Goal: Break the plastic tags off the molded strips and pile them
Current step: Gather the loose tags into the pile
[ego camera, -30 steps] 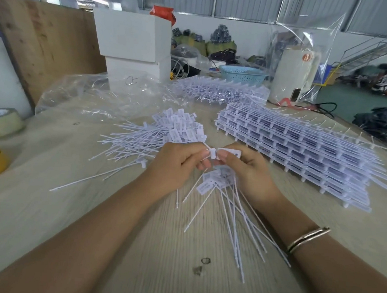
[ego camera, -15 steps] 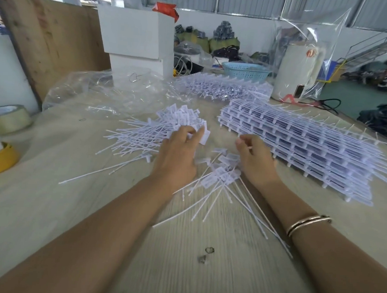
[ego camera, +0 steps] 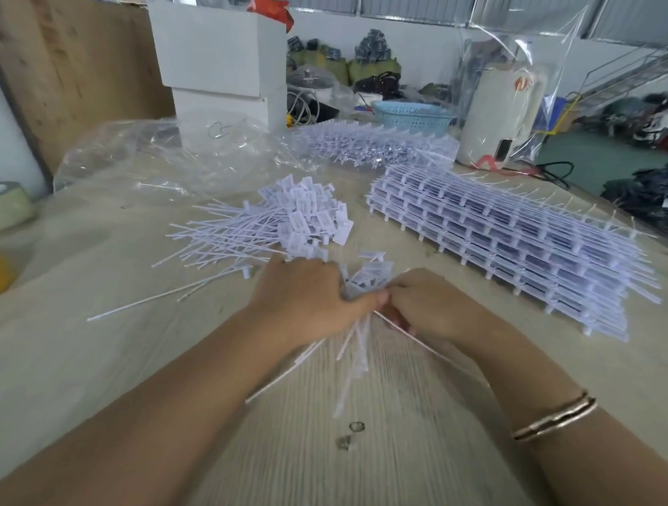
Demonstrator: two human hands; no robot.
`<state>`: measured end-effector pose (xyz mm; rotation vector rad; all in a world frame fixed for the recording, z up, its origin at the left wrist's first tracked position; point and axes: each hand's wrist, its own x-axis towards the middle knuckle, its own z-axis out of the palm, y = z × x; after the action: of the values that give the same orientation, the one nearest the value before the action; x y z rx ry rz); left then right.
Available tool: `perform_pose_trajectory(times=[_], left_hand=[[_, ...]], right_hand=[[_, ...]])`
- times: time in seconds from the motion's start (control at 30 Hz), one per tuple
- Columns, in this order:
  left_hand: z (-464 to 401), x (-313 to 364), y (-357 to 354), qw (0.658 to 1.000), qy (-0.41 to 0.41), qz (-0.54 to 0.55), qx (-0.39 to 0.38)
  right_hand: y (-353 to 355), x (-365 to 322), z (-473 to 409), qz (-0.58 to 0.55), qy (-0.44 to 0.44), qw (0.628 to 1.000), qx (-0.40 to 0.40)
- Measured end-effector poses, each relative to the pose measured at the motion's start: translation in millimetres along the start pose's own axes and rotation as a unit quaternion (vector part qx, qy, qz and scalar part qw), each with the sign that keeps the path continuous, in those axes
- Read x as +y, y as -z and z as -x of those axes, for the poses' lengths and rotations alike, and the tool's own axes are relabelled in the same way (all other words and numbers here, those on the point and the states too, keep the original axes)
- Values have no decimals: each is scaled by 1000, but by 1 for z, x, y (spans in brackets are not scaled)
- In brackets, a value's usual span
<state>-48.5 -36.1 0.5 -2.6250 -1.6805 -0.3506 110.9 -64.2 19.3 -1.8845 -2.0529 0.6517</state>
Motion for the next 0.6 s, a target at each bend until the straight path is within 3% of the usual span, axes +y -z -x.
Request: perform_pose_trajectory(times=[0.1, 0.17, 0.3, 0.43, 0.6], left_hand=[[-2, -9, 1, 999, 9, 28, -40], [-1, -11, 3, 998, 2, 14, -65], [0, -11, 2, 995, 3, 72, -63], [-2, -12, 5, 979, 49, 178, -85], [-3, -14, 5, 974, 106, 189, -62]], right_hand=[[2, -3, 3, -171, -2, 985, -30], [2, -2, 6, -218, 18, 974, -57], [-4, -5, 7, -181, 58, 978, -90], [-4, -7, 6, -111, 73, 990, -51], [-12, -2, 2, -85, 36, 996, 1]])
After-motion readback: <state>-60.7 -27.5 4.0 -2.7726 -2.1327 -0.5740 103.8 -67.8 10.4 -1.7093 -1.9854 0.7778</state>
